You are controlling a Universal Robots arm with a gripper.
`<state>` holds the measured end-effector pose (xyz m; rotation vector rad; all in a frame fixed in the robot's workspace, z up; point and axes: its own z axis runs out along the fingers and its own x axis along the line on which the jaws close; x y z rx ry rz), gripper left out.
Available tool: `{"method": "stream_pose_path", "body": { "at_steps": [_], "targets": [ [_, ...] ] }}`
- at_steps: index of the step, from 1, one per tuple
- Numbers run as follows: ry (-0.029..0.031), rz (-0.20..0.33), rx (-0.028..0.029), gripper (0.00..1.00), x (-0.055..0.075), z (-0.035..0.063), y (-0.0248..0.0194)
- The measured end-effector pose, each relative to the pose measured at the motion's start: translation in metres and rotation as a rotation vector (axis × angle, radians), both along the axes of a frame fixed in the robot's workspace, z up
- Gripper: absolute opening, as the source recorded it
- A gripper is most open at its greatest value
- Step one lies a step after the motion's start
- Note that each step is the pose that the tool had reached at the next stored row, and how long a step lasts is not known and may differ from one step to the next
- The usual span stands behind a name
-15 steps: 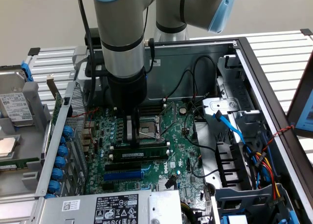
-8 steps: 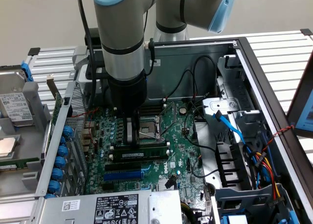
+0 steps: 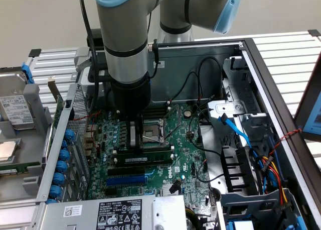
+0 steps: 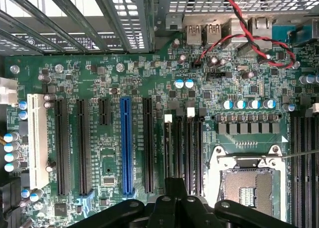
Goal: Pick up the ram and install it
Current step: 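Press down the ram until it locks into place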
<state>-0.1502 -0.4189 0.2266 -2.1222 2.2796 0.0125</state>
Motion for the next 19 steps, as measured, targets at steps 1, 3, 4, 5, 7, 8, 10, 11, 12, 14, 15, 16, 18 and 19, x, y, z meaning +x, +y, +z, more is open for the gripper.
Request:
{"method": "stream_pose_path", "body": {
  "at_steps": [1, 3, 4, 5, 7, 8, 10, 11, 12, 14, 15, 16, 18, 19],
  "targets": [
    [-0.0012, 0.000, 0.0013, 0.10, 0.000, 0.0011, 0.0001],
    [-0.0005, 0.000, 0.0006, 0.10, 0.000, 0.0081, 0.0001],
    [0.0000, 0.000, 0.0001, 0.10, 0.000, 0.0127, 0.0000],
    [-0.0001, 0.000, 0.0002, 0.10, -0.001, 0.0159, 0.0000],
    [-0.0002, 0.000, 0.0014, 0.10, -0.001, 0.0172, 0.0000],
    [-0.0001, 0.000, 0.0015, 0.10, -0.001, 0.0173, 0.0000],
    [-0.0001, 0.000, 0.0015, 0.10, -0.001, 0.0173, 0.0000],
    [0.0001, 0.000, 0.0014, 0.10, -0.001, 0.0174, 0.0000],
    [0.0000, 0.000, 0.0014, 0.10, -0.001, 0.0174, 0.0000],
    [0.0000, 0.000, 0.0014, 0.10, -0.001, 0.0174, 0.0000],
    [0.0000, 0.000, 0.0014, 0.10, -0.001, 0.0174, 0.0000],
    [0.0001, 0.000, 0.0014, 0.10, -0.001, 0.0174, 0.0000],
    [0.0001, 0.000, 0.0013, 0.10, -0.001, 0.0174, 0.0000],
    [0.0001, 0.000, 0.0014, 0.10, -0.001, 0.0174, 0.0000]
  ]
}}
